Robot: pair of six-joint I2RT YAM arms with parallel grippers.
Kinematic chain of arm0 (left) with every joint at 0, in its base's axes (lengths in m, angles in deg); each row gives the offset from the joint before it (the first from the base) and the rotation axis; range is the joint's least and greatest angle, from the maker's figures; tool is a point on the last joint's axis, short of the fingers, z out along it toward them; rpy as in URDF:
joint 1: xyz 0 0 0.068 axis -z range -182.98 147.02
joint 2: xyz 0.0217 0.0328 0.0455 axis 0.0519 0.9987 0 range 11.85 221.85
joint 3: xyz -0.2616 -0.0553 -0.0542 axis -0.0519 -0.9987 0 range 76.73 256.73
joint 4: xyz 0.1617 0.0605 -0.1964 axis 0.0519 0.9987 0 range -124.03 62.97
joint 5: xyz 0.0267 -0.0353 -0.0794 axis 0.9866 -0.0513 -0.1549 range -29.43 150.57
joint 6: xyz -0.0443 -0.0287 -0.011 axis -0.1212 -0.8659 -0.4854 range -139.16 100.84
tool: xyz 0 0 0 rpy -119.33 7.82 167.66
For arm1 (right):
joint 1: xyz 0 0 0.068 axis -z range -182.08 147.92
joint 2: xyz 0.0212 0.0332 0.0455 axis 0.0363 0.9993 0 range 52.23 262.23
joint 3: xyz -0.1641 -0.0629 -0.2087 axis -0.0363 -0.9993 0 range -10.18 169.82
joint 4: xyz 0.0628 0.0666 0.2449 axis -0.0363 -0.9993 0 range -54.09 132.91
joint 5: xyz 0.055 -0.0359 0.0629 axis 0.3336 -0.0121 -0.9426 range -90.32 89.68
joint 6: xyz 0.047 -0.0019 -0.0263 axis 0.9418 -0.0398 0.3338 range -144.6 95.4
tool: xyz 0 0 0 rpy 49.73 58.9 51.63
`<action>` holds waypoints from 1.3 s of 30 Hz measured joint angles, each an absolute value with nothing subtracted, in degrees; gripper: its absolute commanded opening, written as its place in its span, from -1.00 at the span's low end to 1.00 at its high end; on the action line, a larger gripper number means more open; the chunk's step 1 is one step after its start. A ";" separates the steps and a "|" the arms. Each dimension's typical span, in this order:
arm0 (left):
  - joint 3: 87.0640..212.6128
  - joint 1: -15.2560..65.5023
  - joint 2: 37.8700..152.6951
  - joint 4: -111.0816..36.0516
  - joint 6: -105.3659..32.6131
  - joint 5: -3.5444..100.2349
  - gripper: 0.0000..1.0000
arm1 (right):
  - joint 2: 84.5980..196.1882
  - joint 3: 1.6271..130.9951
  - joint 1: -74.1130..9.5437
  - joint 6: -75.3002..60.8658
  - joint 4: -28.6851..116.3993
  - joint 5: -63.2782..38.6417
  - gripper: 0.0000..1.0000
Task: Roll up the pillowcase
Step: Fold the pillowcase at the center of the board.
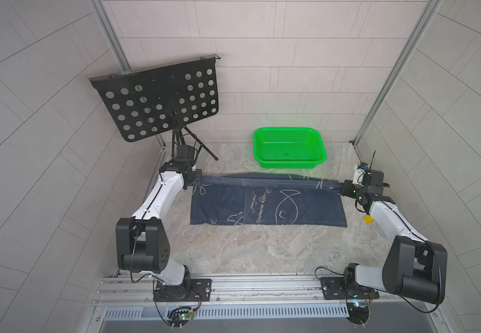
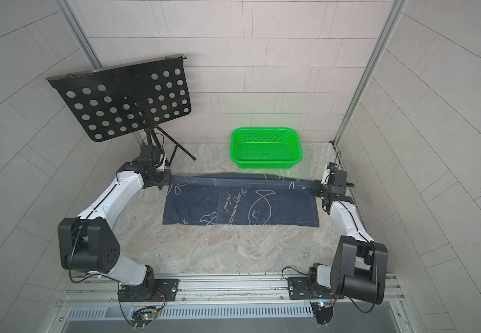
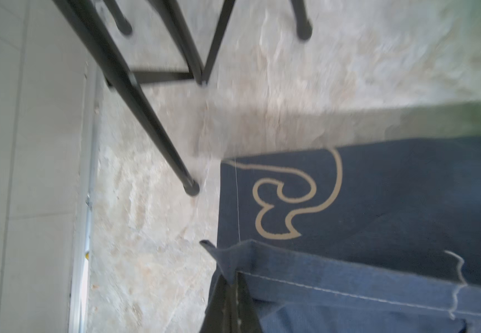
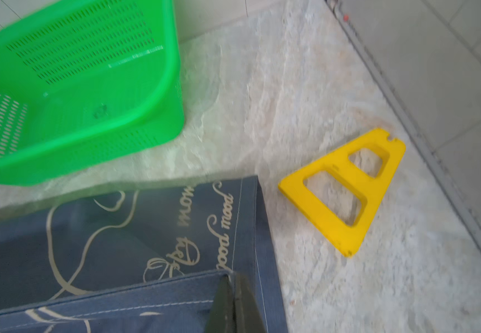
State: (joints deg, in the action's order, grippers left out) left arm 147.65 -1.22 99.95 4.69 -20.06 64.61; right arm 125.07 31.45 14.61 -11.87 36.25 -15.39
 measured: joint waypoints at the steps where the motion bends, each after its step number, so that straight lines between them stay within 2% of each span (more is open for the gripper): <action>1: 146.03 -1.17 99.77 4.88 -20.57 64.72 -1.00 | 124.19 29.61 14.58 -11.87 35.84 -14.84 -1.00; 10: 136.31 -0.76 95.60 5.45 -24.19 65.11 -1.00 | 118.49 20.82 14.41 -10.01 33.41 -11.37 -1.00; 23: 125.66 2.72 90.33 2.89 -21.66 69.02 -1.00 | 117.15 17.61 14.32 -5.86 33.61 -9.12 -0.97; 29: 125.64 4.27 90.33 2.41 -19.84 70.88 -0.96 | 117.15 17.63 14.30 -5.07 33.89 -8.59 -0.77; 35: 122.95 6.76 89.35 0.73 -15.04 75.99 -0.92 | 117.13 18.94 14.32 -5.58 32.47 -4.81 -0.50; 39: 122.10 7.48 88.82 0.60 -13.05 78.46 -0.73 | 116.91 20.89 13.75 -5.77 30.98 -1.88 -0.49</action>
State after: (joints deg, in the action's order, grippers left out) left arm 122.10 7.48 88.82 0.60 -13.05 78.46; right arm 116.91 20.89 13.75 -5.77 30.98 -1.88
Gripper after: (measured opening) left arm 0.098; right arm 0.260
